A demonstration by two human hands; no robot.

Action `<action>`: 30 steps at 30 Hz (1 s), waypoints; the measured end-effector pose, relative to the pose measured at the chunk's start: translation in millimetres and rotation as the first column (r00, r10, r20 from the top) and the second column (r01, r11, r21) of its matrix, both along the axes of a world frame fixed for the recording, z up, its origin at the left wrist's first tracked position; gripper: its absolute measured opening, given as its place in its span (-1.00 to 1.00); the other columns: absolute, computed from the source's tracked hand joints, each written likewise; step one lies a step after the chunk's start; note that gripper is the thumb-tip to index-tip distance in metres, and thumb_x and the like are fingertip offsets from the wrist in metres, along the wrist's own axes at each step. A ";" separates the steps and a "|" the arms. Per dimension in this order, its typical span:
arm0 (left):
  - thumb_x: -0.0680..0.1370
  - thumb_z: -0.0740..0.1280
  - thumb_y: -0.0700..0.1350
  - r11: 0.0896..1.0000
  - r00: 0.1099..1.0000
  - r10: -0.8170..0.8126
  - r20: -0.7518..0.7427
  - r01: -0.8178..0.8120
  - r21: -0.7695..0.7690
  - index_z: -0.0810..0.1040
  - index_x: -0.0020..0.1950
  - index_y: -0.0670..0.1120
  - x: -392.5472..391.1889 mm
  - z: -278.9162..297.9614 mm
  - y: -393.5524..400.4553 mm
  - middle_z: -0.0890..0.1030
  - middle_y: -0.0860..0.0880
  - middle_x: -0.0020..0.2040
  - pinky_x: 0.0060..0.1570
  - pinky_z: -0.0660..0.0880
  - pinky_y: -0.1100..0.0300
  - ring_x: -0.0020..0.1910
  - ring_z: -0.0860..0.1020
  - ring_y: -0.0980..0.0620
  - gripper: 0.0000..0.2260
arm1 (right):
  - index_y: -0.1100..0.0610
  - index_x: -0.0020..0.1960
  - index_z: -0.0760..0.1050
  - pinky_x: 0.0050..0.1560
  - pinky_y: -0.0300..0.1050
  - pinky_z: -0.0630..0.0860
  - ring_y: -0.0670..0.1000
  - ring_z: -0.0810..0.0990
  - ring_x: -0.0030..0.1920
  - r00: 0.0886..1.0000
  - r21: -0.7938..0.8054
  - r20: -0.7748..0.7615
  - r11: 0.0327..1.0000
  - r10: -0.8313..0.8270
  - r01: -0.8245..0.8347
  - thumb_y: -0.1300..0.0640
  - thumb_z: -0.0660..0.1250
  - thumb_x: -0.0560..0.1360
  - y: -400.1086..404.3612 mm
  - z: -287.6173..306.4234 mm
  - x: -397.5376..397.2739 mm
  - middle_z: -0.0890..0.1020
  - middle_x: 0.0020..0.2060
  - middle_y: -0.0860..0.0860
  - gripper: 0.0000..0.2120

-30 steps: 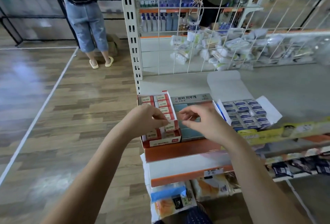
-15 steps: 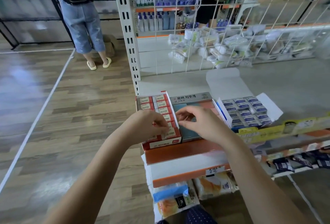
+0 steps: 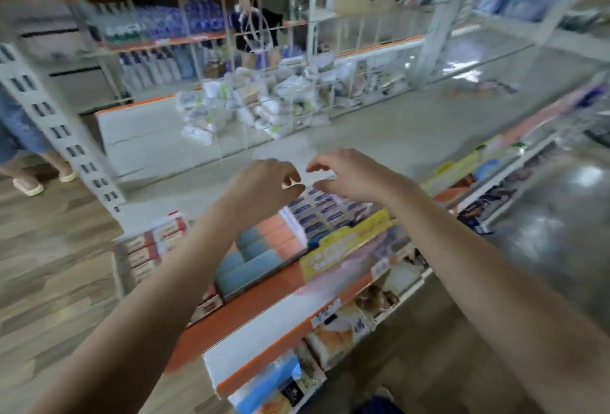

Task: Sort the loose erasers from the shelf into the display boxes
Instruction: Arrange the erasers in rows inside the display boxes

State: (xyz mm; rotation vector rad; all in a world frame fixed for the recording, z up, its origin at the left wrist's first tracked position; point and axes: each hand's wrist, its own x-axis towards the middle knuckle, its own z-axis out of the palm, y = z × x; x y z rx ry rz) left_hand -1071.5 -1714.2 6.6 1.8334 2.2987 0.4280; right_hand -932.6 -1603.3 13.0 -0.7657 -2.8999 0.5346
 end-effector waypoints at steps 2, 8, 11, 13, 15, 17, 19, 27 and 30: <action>0.56 0.24 0.07 0.999 0.995 -0.052 -0.081 0.052 -0.002 0.51 0.20 0.01 24.3 3.1 36.9 0.55 -0.01 0.14 0.07 0.43 0.13 0.12 0.50 -0.03 -0.73 | 0.12 0.29 0.45 0.13 -0.14 0.36 0.04 0.47 0.21 0.999 0.042 0.026 0.998 -0.046 0.045 0.09 0.33 0.52 26.9 3.5 25.6 0.51 0.22 0.07 -0.64; 0.55 0.22 0.12 0.984 0.964 -0.173 -0.203 0.179 0.011 0.46 0.28 0.01 121.8 6.1 152.3 0.52 -0.03 0.22 0.15 0.43 0.01 0.20 0.46 -0.07 -0.65 | 0.16 0.33 0.40 0.21 -0.14 0.30 0.08 0.43 0.28 0.968 0.082 0.042 0.966 -0.248 0.244 0.10 0.31 0.53 113.6 6.6 126.6 0.48 0.26 0.11 -0.61; 0.54 0.24 0.12 0.973 0.953 -0.225 -0.202 0.231 0.006 0.45 0.30 -0.01 176.0 2.5 209.3 0.50 -0.05 0.24 0.18 0.40 0.02 0.23 0.45 -0.09 -0.62 | 0.17 0.36 0.37 0.24 -0.12 0.28 0.10 0.41 0.30 0.944 0.088 0.034 0.942 -0.329 0.325 0.12 0.31 0.53 155.0 7.0 181.1 0.44 0.29 0.13 -0.58; 0.54 0.24 0.12 0.966 0.942 -0.257 -0.216 0.259 -0.019 0.43 0.32 -0.01 208.6 0.6 244.0 0.48 -0.06 0.26 0.18 0.40 0.02 0.25 0.43 -0.11 -0.61 | 0.16 0.36 0.36 0.24 -0.08 0.31 0.11 0.41 0.29 0.927 0.083 0.028 0.925 -0.374 0.371 0.12 0.31 0.52 185.4 5.1 212.6 0.43 0.28 0.13 -0.57; 0.54 0.24 0.12 0.961 0.936 -0.277 -0.219 0.274 -0.045 0.41 0.33 -0.01 235.2 -1.7 278.7 0.46 -0.08 0.28 0.19 0.39 0.00 0.26 0.40 -0.12 -0.60 | 0.15 0.37 0.35 0.22 -0.08 0.32 0.11 0.41 0.29 0.910 0.060 0.020 0.910 -0.413 0.411 0.14 0.30 0.52 216.8 2.3 242.0 0.42 0.28 0.12 -0.56; 0.55 0.23 0.13 0.959 0.935 -0.283 -0.212 0.278 -0.055 0.40 0.35 0.00 254.9 -5.3 312.1 0.45 -0.08 0.29 0.20 0.39 0.01 0.27 0.39 -0.12 -0.59 | 0.16 0.39 0.32 0.20 -0.10 0.33 0.11 0.42 0.28 0.890 0.059 0.016 0.889 -0.455 0.453 0.15 0.28 0.53 247.3 -1.2 266.3 0.41 0.29 0.11 -0.56; 0.55 0.22 0.12 0.960 0.939 -0.280 -0.197 0.273 -0.066 0.39 0.35 0.01 268.5 -10.3 343.9 0.44 -0.07 0.30 0.20 0.38 0.02 0.28 0.38 -0.11 -0.59 | 0.16 0.38 0.34 0.21 -0.05 0.39 0.11 0.44 0.26 0.871 0.039 0.008 0.870 -0.492 0.491 0.17 0.27 0.52 277.1 -8.9 284.1 0.43 0.28 0.10 -0.56; 0.55 0.23 0.10 0.964 0.954 -0.256 -0.157 0.241 -0.108 0.40 0.34 0.00 267.9 -42.8 478.5 0.46 -0.04 0.29 0.23 0.38 0.03 0.29 0.38 -0.07 -0.61 | 0.11 0.41 0.29 0.27 0.03 0.38 0.12 0.39 0.31 0.852 -0.055 0.071 0.851 -0.519 0.522 0.17 0.23 0.54 398.5 -50.8 302.3 0.35 0.36 0.08 -0.55; 0.54 0.25 0.08 0.973 0.964 -0.224 -0.144 0.213 -0.084 0.43 0.33 -0.02 254.3 -50.8 534.7 0.50 -0.05 0.26 0.20 0.42 0.02 0.25 0.43 -0.06 -0.62 | 0.12 0.40 0.31 0.25 -0.03 0.38 0.11 0.41 0.29 0.851 -0.077 0.036 0.847 -0.524 0.525 0.18 0.22 0.53 451.0 -60.3 296.5 0.37 0.33 0.08 -0.56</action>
